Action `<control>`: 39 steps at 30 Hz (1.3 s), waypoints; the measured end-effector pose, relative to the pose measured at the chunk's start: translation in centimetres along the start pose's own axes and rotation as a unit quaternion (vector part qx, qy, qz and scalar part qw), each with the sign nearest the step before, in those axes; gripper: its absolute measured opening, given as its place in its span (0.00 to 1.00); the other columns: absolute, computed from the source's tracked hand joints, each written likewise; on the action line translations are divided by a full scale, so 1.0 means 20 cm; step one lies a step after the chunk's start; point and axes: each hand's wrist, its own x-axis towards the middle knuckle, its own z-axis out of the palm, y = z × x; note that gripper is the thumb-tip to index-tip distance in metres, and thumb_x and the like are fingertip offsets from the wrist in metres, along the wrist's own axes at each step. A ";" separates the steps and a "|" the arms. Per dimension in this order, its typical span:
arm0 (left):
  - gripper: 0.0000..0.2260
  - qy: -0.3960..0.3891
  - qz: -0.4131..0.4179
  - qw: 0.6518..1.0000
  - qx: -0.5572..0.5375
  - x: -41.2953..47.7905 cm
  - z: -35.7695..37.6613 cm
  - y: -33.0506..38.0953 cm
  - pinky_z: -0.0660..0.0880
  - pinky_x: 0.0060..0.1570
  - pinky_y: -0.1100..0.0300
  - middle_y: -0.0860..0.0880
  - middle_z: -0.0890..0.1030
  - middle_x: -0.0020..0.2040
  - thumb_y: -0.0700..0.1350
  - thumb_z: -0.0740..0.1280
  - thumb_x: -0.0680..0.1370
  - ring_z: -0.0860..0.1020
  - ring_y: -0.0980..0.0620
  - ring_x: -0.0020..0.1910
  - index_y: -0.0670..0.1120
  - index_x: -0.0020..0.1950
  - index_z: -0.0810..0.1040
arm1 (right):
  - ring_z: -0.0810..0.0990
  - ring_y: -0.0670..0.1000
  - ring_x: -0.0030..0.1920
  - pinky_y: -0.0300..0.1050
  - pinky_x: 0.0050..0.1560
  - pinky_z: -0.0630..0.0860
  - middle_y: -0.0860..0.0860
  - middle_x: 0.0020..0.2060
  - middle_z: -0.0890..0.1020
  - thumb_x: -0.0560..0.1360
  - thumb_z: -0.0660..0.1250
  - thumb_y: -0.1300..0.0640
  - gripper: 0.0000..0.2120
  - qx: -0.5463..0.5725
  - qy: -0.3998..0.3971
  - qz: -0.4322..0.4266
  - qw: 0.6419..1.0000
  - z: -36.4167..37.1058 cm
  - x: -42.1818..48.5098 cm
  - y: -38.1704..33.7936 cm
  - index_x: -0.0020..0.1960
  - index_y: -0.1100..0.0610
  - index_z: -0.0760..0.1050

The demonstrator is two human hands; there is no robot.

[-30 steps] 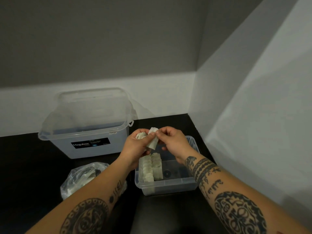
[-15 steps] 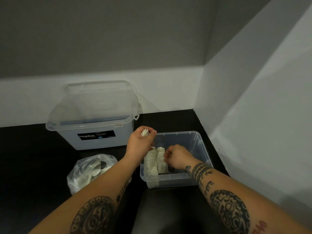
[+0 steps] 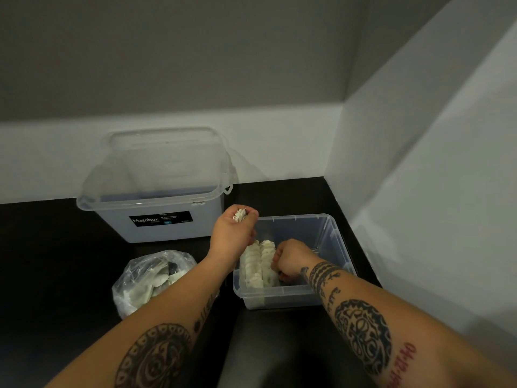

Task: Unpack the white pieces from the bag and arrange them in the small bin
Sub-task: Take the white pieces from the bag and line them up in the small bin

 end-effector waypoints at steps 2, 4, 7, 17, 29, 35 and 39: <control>0.01 0.002 -0.002 1.000 0.003 0.00 0.00 0.00 0.79 0.35 0.61 0.48 0.82 0.40 0.46 0.70 0.81 0.80 0.54 0.37 0.50 0.50 0.82 | 0.85 0.55 0.52 0.53 0.57 0.83 0.55 0.50 0.85 0.76 0.73 0.56 0.10 -0.003 -0.005 0.000 1.000 0.00 0.00 0.00 0.57 0.57 0.80; 0.01 0.003 -0.004 1.000 0.002 0.00 0.00 0.00 0.79 0.36 0.60 0.48 0.82 0.40 0.46 0.71 0.81 0.80 0.53 0.37 0.50 0.50 0.82 | 0.85 0.55 0.52 0.53 0.56 0.83 0.55 0.50 0.85 0.76 0.73 0.57 0.10 -0.008 -0.005 -0.003 1.000 0.00 0.00 0.00 0.56 0.57 0.81; 0.01 0.002 -0.008 1.000 -0.005 0.01 0.00 0.00 0.79 0.36 0.60 0.48 0.82 0.40 0.45 0.71 0.80 0.80 0.53 0.37 0.50 0.50 0.82 | 0.84 0.54 0.52 0.52 0.57 0.82 0.54 0.51 0.85 0.75 0.74 0.56 0.11 -0.009 -0.001 -0.004 1.000 0.00 0.00 0.00 0.56 0.56 0.80; 0.12 -0.085 -0.052 0.987 -0.125 0.00 -0.07 0.04 0.83 0.47 0.51 0.39 0.82 0.58 0.34 0.63 0.81 0.83 0.43 0.47 0.43 0.62 0.78 | 0.86 0.51 0.44 0.49 0.49 0.85 0.52 0.44 0.85 0.78 0.71 0.56 0.03 0.074 0.060 -0.045 0.994 -0.19 -0.13 -0.03 0.51 0.54 0.81; 0.15 -0.165 -0.026 0.967 -0.195 -0.03 -0.02 0.16 0.82 0.39 0.58 0.48 0.85 0.54 0.37 0.70 0.80 0.85 0.51 0.47 0.50 0.64 0.78 | 0.83 0.42 0.52 0.33 0.38 0.77 0.43 0.53 0.84 0.79 0.70 0.53 0.12 0.317 0.105 -0.227 0.915 -0.38 -0.34 -0.15 0.63 0.49 0.79; 0.10 -0.169 -0.039 0.966 -0.193 -0.04 -0.01 0.16 0.81 0.40 0.58 0.46 0.86 0.56 0.44 0.66 0.83 0.85 0.52 0.48 0.49 0.64 0.80 | 0.83 0.46 0.52 0.38 0.43 0.80 0.46 0.51 0.83 0.78 0.72 0.53 0.12 0.291 0.129 -0.222 0.922 -0.33 -0.33 -0.14 0.61 0.52 0.80; 0.08 -0.160 -0.097 0.951 -0.246 -0.03 -0.01 0.16 0.82 0.42 0.55 0.42 0.85 0.59 0.45 0.65 0.83 0.86 0.47 0.50 0.47 0.60 0.79 | 0.84 0.49 0.49 0.42 0.46 0.83 0.48 0.48 0.84 0.77 0.73 0.53 0.06 0.304 0.156 -0.213 0.916 -0.30 -0.31 -0.14 0.54 0.52 0.81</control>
